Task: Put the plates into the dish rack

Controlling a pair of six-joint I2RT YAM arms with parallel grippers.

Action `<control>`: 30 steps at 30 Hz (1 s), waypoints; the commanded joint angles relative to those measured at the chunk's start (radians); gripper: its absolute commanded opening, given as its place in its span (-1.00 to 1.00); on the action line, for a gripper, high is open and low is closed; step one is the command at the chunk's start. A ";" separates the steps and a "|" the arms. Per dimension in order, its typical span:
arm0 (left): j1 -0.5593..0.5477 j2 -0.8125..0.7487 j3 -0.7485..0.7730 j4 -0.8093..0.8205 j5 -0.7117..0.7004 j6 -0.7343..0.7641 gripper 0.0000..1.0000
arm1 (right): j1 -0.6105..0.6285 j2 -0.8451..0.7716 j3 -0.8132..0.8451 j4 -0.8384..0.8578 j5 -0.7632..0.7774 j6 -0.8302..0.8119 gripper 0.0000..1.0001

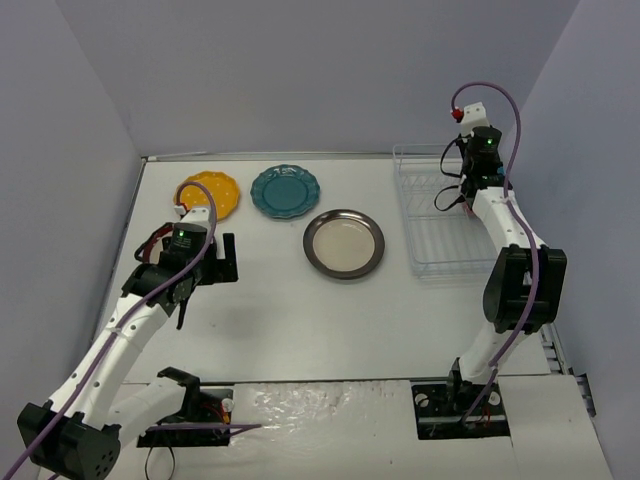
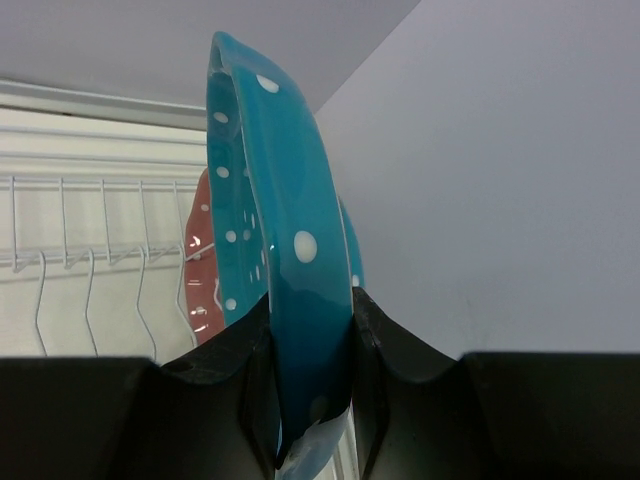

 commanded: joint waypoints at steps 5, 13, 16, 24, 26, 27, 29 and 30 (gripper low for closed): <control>0.009 -0.015 0.028 0.042 0.002 0.009 0.94 | -0.014 -0.018 -0.015 0.200 -0.074 0.045 -1.00; 0.009 -0.012 0.029 0.037 0.004 0.009 0.94 | -0.058 0.018 -0.010 0.148 -0.191 0.150 -1.00; 0.009 -0.012 0.029 0.035 0.004 0.006 0.94 | -0.058 0.026 -0.032 0.168 -0.154 0.173 -0.92; 0.013 -0.004 0.032 0.032 0.008 0.007 0.94 | -0.058 -0.002 -0.036 0.156 -0.128 0.210 0.09; 0.015 -0.002 0.032 0.033 0.013 0.006 0.94 | -0.056 -0.036 -0.026 0.140 -0.128 0.227 0.23; 0.016 -0.001 0.032 0.035 0.018 0.005 0.94 | -0.054 -0.056 -0.023 0.137 -0.134 0.239 0.29; 0.018 0.003 0.032 0.038 0.024 0.001 0.94 | -0.046 -0.121 -0.024 0.132 -0.159 0.264 0.40; 0.018 0.004 0.032 0.039 0.027 0.000 0.94 | -0.040 -0.145 -0.023 0.125 -0.167 0.277 0.46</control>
